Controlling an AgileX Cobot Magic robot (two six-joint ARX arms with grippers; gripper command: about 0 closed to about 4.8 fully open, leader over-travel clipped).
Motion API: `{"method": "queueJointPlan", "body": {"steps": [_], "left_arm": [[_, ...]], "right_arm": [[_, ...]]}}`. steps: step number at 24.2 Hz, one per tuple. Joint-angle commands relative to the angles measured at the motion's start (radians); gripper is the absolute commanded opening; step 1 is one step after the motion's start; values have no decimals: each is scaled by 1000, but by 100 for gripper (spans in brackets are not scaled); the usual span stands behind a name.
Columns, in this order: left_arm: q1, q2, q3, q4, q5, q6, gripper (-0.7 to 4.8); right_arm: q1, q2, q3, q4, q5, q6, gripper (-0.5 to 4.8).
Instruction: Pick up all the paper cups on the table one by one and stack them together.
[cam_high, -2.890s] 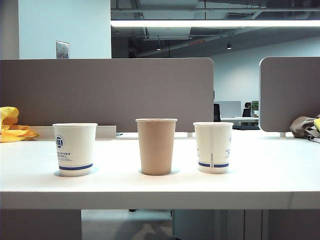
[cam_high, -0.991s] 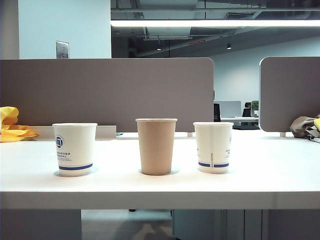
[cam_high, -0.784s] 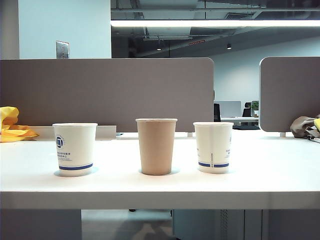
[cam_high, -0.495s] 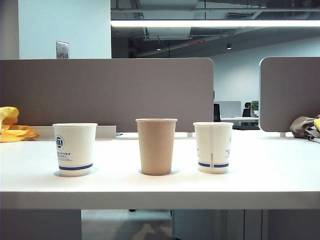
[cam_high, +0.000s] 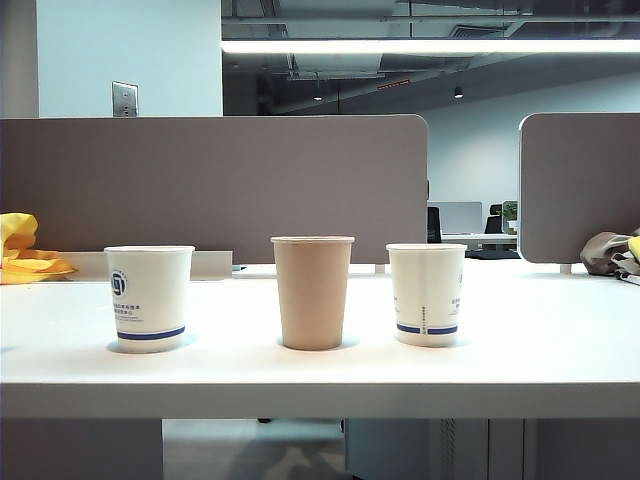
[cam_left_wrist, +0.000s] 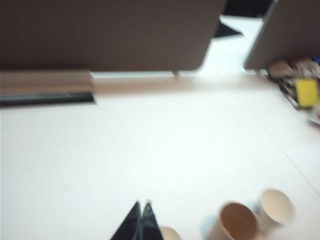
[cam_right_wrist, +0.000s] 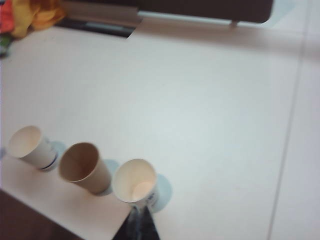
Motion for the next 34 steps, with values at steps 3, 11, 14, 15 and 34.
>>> {"method": "queueJointPlan", "body": {"steps": [3, 11, 14, 15, 34], "left_arm": [[-1, 205, 129, -108, 122, -44, -5], [-7, 388, 138, -212, 177, -111, -5], [-13, 441, 138, -264, 172, -108, -5], [-13, 453, 138, -270, 173, -107, -5], [-70, 645, 138, -465, 71, -5, 63]], "right_arm": [[73, 214, 146, -103, -7, -10, -1], [185, 533, 286, -240, 0, -6, 0], [202, 610, 302, -254, 5, -5, 8], [202, 627, 302, -258, 21, -5, 21], [239, 798, 301, -291, 109, 59, 116]]}}
